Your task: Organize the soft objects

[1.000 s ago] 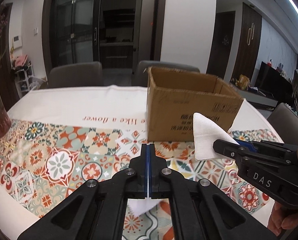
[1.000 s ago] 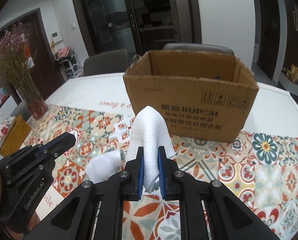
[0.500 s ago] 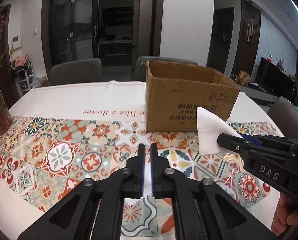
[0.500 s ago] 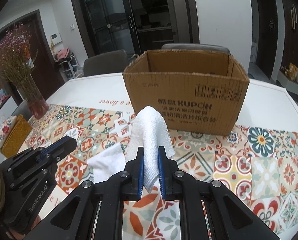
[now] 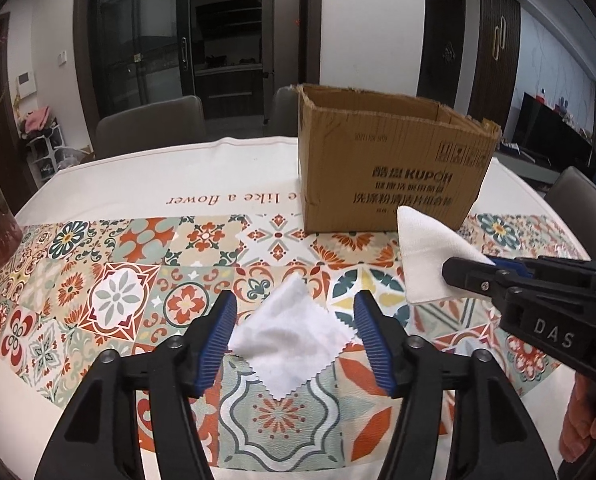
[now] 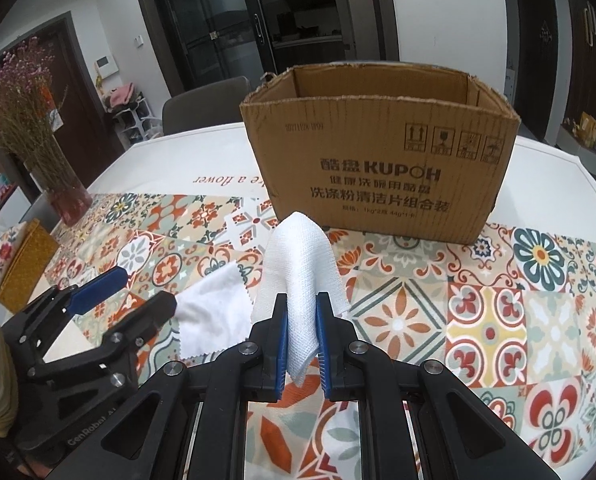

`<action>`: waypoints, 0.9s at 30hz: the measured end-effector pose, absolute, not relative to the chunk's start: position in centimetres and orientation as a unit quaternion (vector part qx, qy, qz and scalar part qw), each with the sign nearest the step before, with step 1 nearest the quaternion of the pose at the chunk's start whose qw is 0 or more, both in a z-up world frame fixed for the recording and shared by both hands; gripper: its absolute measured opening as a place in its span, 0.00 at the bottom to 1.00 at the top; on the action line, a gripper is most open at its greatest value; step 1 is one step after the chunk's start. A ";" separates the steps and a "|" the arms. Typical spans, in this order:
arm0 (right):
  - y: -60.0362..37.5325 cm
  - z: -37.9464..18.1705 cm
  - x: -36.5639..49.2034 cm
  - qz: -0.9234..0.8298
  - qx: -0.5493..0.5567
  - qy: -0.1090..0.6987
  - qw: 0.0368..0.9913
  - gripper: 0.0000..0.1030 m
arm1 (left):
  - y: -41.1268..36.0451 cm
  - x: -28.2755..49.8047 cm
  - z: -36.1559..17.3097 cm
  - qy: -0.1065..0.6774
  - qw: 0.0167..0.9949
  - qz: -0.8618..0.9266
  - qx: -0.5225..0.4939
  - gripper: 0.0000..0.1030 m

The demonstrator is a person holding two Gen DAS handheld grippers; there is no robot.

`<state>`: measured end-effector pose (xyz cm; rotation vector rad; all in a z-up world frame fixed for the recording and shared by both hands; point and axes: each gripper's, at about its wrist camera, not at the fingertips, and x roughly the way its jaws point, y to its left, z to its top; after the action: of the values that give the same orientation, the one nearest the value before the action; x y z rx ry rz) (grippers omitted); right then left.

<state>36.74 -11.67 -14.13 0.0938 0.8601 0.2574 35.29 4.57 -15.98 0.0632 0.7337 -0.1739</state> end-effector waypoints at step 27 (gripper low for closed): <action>-10.0 -17.7 38.8 0.103 0.048 0.449 0.886 0.13 | 5.3 39.8 -23.0 0.430 0.895 -0.105 0.059 0.34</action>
<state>38.81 -9.95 -17.67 0.1007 0.9336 0.2140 39.77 5.27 -22.97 0.1213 0.8914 -0.2179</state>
